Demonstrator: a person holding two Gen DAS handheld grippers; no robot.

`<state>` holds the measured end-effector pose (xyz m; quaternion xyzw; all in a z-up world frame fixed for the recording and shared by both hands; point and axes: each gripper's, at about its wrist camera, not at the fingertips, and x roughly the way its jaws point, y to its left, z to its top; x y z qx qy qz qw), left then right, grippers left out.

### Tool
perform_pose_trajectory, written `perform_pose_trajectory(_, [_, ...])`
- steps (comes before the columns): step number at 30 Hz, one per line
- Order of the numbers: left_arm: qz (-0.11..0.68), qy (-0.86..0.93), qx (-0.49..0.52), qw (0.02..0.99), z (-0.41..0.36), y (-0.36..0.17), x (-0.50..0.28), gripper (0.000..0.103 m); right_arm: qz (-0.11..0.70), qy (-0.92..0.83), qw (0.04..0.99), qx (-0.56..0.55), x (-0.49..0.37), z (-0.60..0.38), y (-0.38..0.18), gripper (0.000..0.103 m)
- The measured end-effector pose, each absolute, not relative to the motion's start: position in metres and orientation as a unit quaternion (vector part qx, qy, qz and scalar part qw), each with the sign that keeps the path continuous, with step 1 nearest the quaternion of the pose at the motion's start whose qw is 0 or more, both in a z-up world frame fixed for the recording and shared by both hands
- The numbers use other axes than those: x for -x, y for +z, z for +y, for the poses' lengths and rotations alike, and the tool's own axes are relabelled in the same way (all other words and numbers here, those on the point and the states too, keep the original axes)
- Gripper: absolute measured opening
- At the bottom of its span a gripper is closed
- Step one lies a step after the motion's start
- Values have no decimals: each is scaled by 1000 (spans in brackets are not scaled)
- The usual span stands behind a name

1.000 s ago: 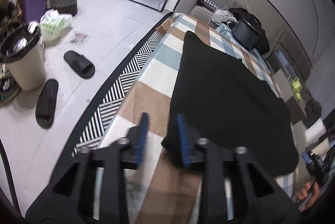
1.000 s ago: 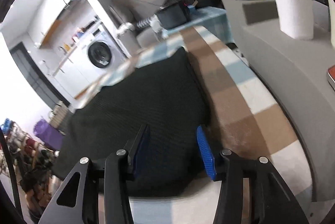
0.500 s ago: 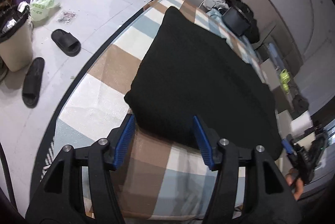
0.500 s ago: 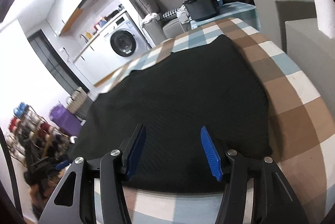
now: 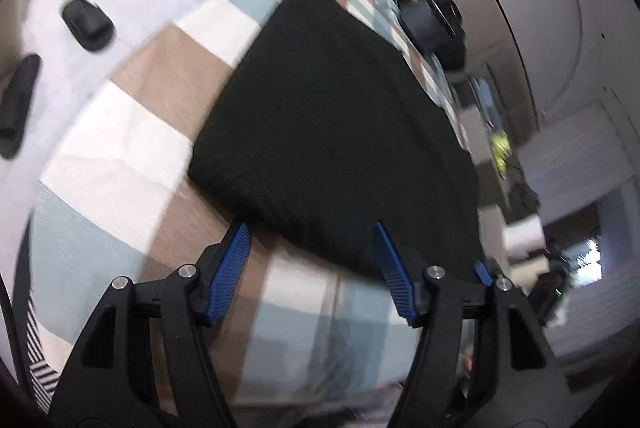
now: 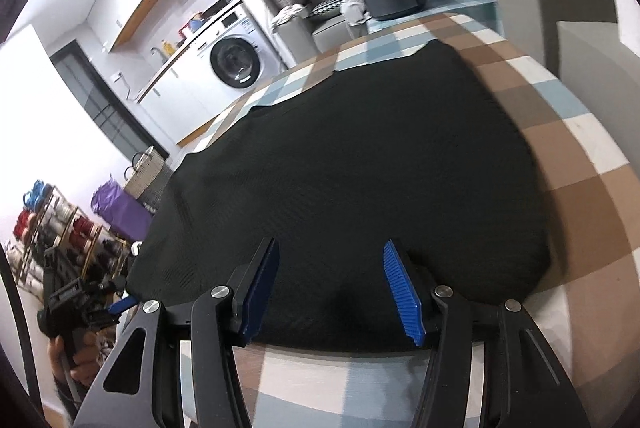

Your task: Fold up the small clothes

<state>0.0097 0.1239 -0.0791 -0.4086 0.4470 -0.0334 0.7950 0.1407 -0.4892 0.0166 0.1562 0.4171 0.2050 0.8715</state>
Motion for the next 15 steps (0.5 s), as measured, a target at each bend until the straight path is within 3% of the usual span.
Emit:
perform_pose_trajectory(3, [468,-72,422,773,121,-81,-13,60,412,212,874,-147,-139,-485,19,56])
perform_pose_trajectory(15, [397,35,398,826,114,-79,-32,61,415,220,872,-137,-149,-470,15,57])
